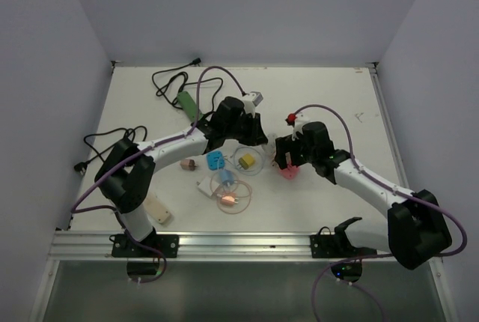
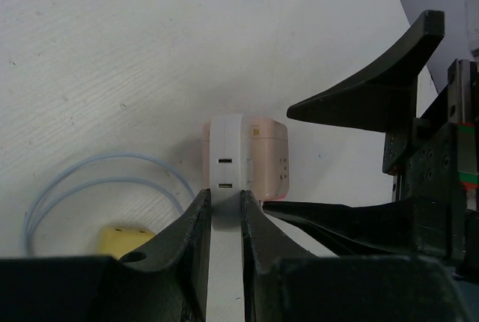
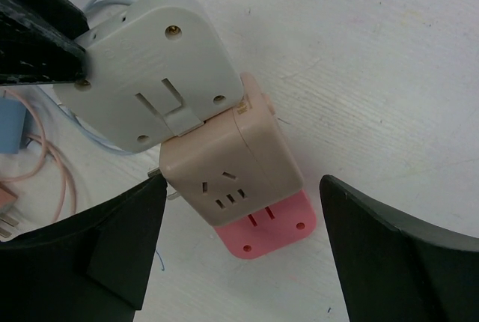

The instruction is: Pull the plug off the socket

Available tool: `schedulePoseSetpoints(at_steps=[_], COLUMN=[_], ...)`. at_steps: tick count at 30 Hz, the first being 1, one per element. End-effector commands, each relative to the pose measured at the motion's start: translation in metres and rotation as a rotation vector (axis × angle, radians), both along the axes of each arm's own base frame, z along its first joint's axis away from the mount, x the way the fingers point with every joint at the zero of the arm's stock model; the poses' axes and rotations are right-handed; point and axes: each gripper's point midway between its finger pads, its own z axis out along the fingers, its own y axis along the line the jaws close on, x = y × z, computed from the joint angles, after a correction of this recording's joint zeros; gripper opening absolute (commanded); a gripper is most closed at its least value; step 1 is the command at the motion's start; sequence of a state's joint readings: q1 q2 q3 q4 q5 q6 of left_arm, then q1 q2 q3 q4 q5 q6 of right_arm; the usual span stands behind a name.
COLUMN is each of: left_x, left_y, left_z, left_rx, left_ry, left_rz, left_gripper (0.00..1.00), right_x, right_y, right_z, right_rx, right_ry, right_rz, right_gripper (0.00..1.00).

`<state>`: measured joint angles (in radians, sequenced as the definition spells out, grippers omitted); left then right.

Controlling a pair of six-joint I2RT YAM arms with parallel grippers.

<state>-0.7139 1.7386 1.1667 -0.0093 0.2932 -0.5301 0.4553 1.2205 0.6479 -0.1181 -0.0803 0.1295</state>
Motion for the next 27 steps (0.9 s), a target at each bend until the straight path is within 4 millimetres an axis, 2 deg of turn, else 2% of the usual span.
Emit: schedulePoseSetpoints(at_steps=[1, 8, 15, 16, 18, 19, 21, 22, 23, 24, 25, 27], left_x=[0.008, 0.008, 0.007, 0.009, 0.009, 0.011, 0.014, 0.016, 0.017, 0.02, 0.021, 0.022], left_y=[-0.011, -0.012, -0.012, -0.011, -0.01, -0.008, -0.004, -0.002, 0.0, 0.004, 0.006, 0.011], left_z=[0.055, 0.055, 0.058, 0.059, 0.062, 0.063, 0.068, 0.072, 0.075, 0.076, 0.078, 0.087], left_rx=[-0.095, -0.091, -0.103, -0.107, -0.117, -0.121, -0.129, -0.135, -0.142, -0.143, -0.146, -0.15], left_ry=[-0.111, -0.111, -0.109, -0.109, -0.104, -0.104, -0.109, -0.113, -0.111, -0.112, -0.115, -0.135], left_rz=[-0.037, -0.051, -0.065, -0.062, -0.059, -0.054, -0.041, -0.035, -0.029, -0.021, -0.016, -0.009], left_gripper=[0.0, 0.0, 0.0, 0.0, 0.0, 0.0, 0.0, 0.0, 0.0, 0.0, 0.0, 0.0], right_x=[0.016, 0.023, 0.021, 0.02, 0.017, 0.017, 0.012, 0.01, 0.009, 0.008, 0.008, 0.006], right_y=[0.011, 0.012, 0.017, 0.017, 0.017, 0.017, 0.017, 0.017, 0.016, 0.016, 0.016, 0.019], right_z=[0.013, 0.009, 0.002, 0.003, 0.004, 0.004, 0.005, 0.004, 0.004, 0.006, 0.006, 0.01], right_rx=[0.014, 0.01, 0.014, 0.014, 0.021, 0.023, 0.03, 0.033, 0.031, 0.031, 0.03, 0.041], right_ry=[-0.066, -0.107, -0.091, -0.092, -0.093, -0.094, -0.092, -0.089, -0.086, -0.091, -0.092, -0.096], right_rz=[0.04, 0.044, 0.083, 0.087, 0.092, 0.094, 0.099, 0.1, 0.101, 0.102, 0.104, 0.117], right_gripper=[0.86, 0.82, 0.73, 0.64, 0.54, 0.45, 0.35, 0.25, 0.19, 0.07, 0.01, 0.0])
